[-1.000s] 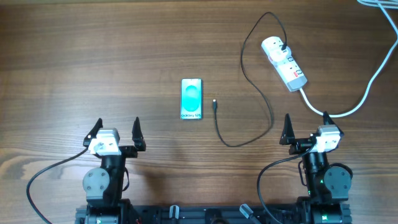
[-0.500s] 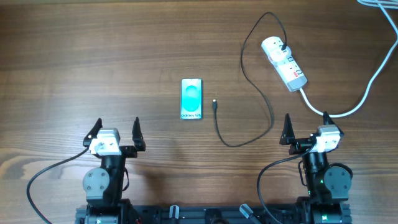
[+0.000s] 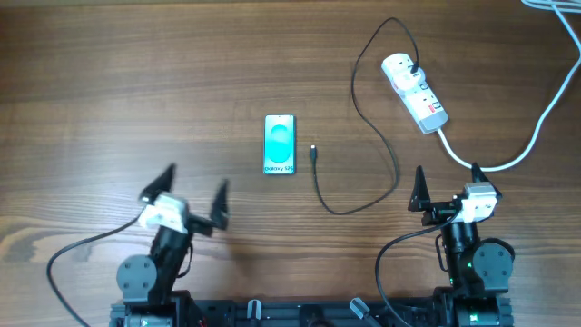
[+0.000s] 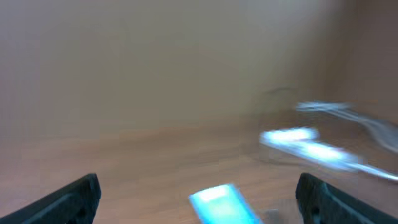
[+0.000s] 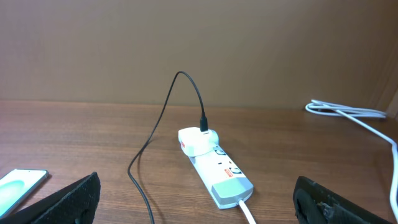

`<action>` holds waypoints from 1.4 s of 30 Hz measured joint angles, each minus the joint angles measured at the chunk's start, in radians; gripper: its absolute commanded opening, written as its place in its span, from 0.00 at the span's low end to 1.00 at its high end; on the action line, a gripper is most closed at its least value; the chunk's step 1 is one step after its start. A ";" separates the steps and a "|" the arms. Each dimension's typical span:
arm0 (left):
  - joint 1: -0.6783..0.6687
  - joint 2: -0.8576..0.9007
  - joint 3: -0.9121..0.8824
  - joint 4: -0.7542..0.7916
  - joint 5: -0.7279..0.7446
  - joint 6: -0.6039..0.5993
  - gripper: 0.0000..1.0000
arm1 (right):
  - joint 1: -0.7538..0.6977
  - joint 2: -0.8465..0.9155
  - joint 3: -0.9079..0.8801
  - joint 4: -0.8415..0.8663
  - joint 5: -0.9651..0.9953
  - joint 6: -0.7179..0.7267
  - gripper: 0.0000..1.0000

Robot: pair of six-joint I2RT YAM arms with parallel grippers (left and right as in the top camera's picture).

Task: Plug charger to phone and switch on socket
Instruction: 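Raise the left arm and move the left gripper over the phone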

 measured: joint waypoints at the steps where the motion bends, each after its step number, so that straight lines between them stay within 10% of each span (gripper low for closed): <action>1: 0.000 0.000 0.000 0.036 0.080 -0.006 1.00 | 0.000 0.000 0.000 0.000 0.000 0.000 1.00; 8: -0.001 0.000 0.000 0.380 0.734 -0.029 1.00 | 0.000 0.000 0.000 0.000 0.000 0.000 1.00; 12: -0.001 0.000 0.000 0.453 0.823 -0.027 1.00 | 0.000 0.000 0.000 0.000 0.000 0.000 1.00; 24: 0.000 0.022 0.042 0.168 0.181 -0.359 1.00 | 0.000 0.000 0.000 0.000 0.000 0.000 1.00; 36: 0.000 0.040 0.089 0.275 0.078 -0.450 1.00 | 0.000 0.000 0.000 0.000 0.000 0.000 1.00; 42: 0.000 0.250 0.323 -0.034 0.047 -0.442 1.00 | 0.000 0.000 0.000 0.000 0.000 0.000 1.00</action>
